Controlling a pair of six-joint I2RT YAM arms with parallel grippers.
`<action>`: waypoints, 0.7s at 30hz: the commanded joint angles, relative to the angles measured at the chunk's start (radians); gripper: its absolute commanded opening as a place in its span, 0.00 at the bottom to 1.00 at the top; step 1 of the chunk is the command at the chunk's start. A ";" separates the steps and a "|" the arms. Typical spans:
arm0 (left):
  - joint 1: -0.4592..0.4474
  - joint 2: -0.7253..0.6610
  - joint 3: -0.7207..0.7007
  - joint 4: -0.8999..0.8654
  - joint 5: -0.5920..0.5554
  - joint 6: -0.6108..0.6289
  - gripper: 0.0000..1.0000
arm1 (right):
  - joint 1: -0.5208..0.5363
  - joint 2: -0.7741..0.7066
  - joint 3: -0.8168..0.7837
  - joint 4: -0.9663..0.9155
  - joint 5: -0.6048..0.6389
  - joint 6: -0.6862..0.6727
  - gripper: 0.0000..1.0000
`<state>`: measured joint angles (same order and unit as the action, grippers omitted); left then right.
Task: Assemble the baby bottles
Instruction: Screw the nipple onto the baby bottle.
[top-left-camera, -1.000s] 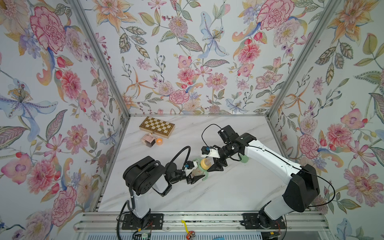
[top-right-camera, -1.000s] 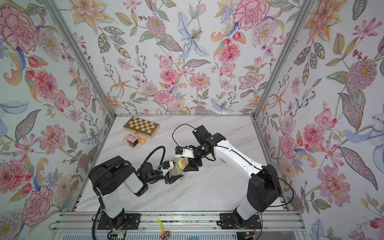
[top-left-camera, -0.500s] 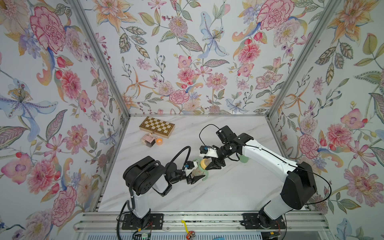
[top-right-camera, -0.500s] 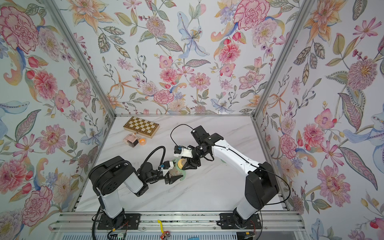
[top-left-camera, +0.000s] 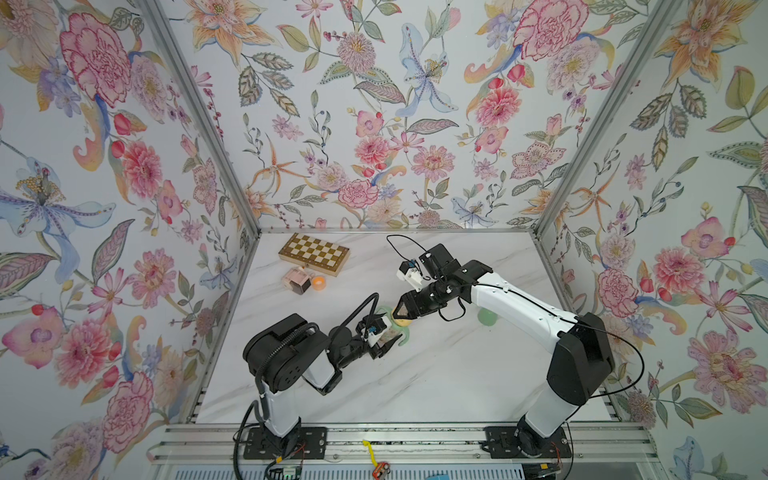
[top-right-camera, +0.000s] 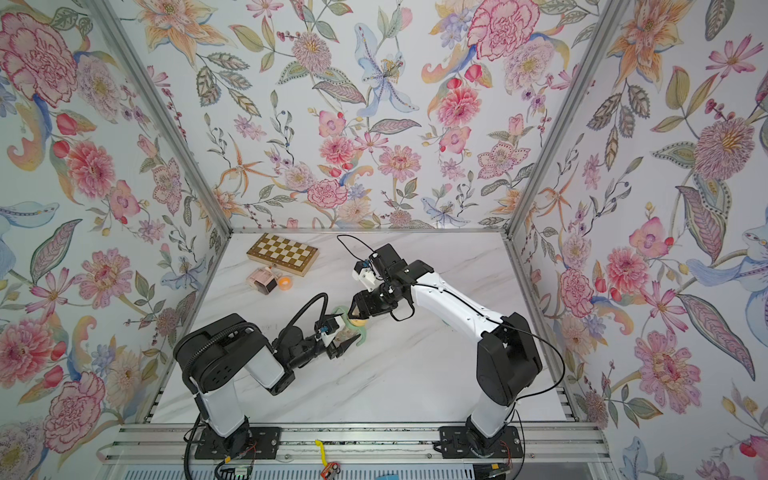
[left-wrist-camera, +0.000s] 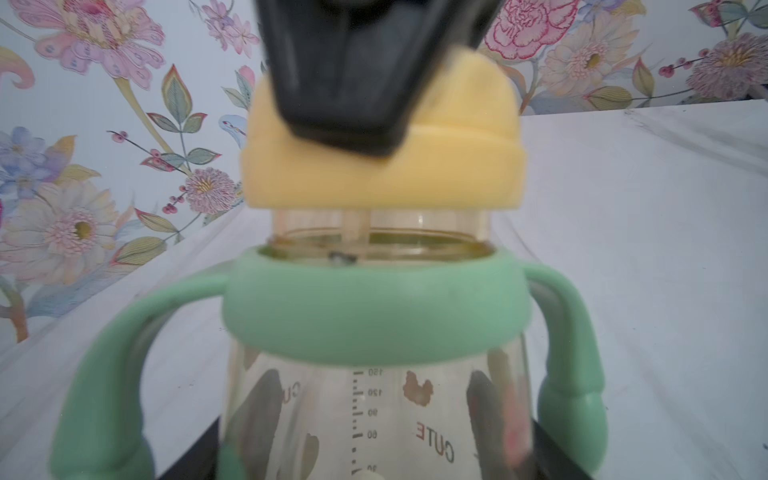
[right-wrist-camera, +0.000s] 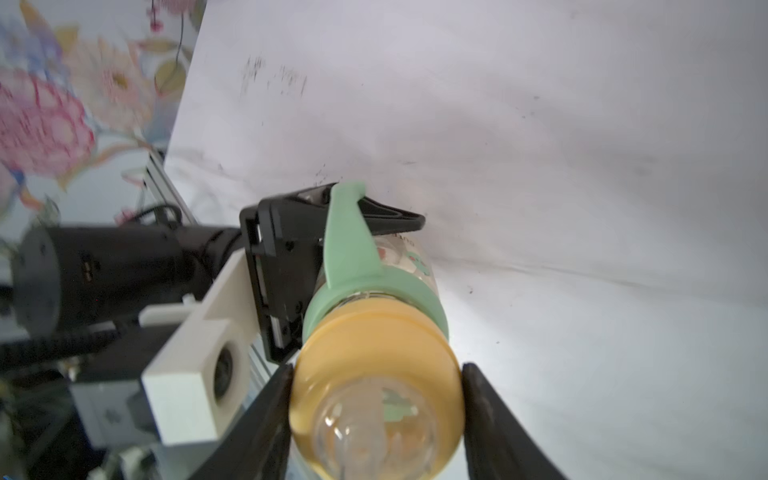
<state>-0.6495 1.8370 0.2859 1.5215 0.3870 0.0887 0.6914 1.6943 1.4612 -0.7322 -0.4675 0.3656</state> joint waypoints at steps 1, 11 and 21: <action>0.007 -0.027 -0.019 0.275 -0.102 0.052 0.00 | -0.004 -0.114 0.105 -0.001 0.036 0.455 0.75; 0.024 -0.063 -0.026 0.274 0.115 -0.054 0.00 | -0.150 -0.276 0.037 -0.021 -0.091 0.031 0.87; 0.030 -0.073 0.027 0.275 0.357 -0.209 0.00 | -0.190 -0.330 -0.200 -0.016 -0.126 -1.557 0.97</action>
<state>-0.6285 1.7855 0.2962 1.5200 0.6548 -0.0692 0.5037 1.3285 1.2255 -0.7891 -0.5503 -0.7643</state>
